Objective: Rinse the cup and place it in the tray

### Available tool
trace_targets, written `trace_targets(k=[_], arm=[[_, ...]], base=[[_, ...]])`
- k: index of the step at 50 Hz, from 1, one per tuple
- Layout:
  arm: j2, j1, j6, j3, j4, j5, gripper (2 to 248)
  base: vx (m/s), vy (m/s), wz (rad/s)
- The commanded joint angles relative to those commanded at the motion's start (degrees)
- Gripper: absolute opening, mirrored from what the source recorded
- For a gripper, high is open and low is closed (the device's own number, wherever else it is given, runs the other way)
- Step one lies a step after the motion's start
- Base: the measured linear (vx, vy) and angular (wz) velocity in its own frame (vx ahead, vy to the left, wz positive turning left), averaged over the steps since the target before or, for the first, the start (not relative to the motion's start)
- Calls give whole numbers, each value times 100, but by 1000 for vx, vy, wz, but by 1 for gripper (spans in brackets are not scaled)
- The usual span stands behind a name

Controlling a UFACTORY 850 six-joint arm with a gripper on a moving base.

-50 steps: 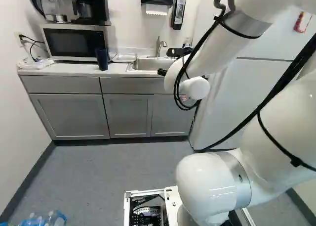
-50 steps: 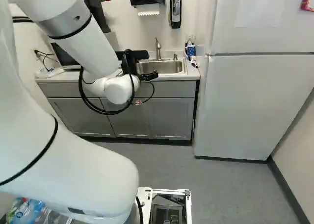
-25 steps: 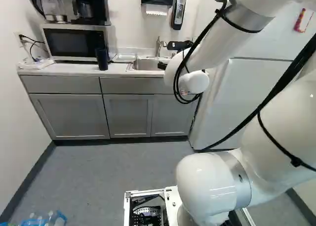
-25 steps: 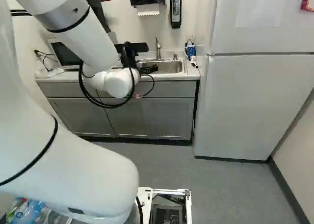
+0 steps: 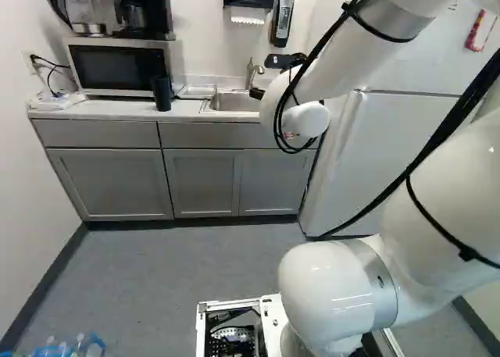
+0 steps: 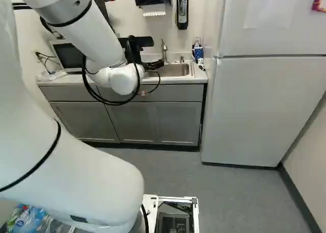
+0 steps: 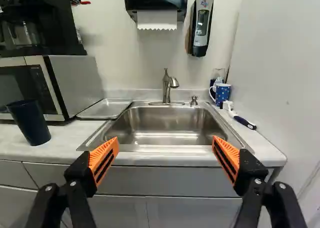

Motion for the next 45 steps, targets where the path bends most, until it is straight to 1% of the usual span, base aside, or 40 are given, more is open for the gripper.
trace_targets(k=[22, 45], arm=[[-68, 0, 0, -337, 0, -33, 247], [-85, 0, 0, -637, 0, -395, 247]], base=[[0, 0, 0], [0, 0, 0]])
